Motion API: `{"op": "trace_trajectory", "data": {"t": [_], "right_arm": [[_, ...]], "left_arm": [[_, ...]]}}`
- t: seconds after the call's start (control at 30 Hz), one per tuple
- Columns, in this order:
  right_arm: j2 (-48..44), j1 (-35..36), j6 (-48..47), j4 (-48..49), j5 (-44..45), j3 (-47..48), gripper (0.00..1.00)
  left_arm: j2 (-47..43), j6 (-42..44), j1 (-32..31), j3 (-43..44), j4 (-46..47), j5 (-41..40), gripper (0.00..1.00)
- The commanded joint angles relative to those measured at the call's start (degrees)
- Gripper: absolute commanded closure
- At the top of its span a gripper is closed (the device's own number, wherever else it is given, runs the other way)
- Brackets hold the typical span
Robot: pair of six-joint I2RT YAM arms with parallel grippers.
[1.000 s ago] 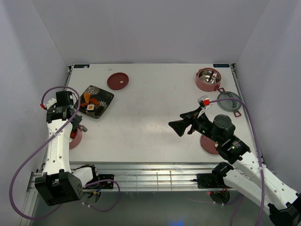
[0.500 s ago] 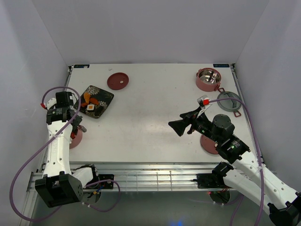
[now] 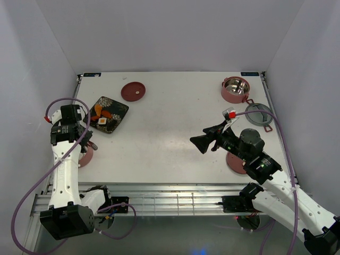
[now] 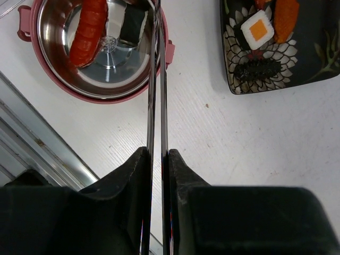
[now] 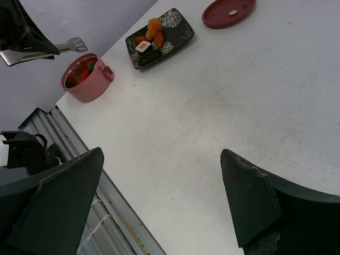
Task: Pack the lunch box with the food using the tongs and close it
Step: Adjust the fake food in the packing box.
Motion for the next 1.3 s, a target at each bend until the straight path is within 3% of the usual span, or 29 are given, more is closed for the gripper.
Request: {"op": "trace_trajectory", "data": {"t": [0.0,0.7,0.83,0.97,1.27], "right_arm": [[0.03,-0.03,-0.14,3.31,-0.26,-0.18,0.04],[-0.49,-0.03,-0.22,3.05,-0.43,-0.27,0.04],[-0.06,-0.03,-0.31,3.05,-0.43,-0.18,0.04],[-0.14,0.06,-0.22,3.05,0.0,-0.27,0.04],[0.3,-0.03,-0.66,2.88,0.62,-0.1,0.04]], "left_arm": [[-1.09,0.78,0.18,-0.69,0.31,-1.29,1.0],[1.56,3.06,0.18,-5.52,4.01,-5.43,1.0],[1.47,6.75,0.26,-1.23,4.18,-3.15,0.93],[1.73,10.88,0.26,3.87,5.76,3.78,0.73],[7.86,15.54,0.18,7.14,12.79,15.14,0.63]]}}
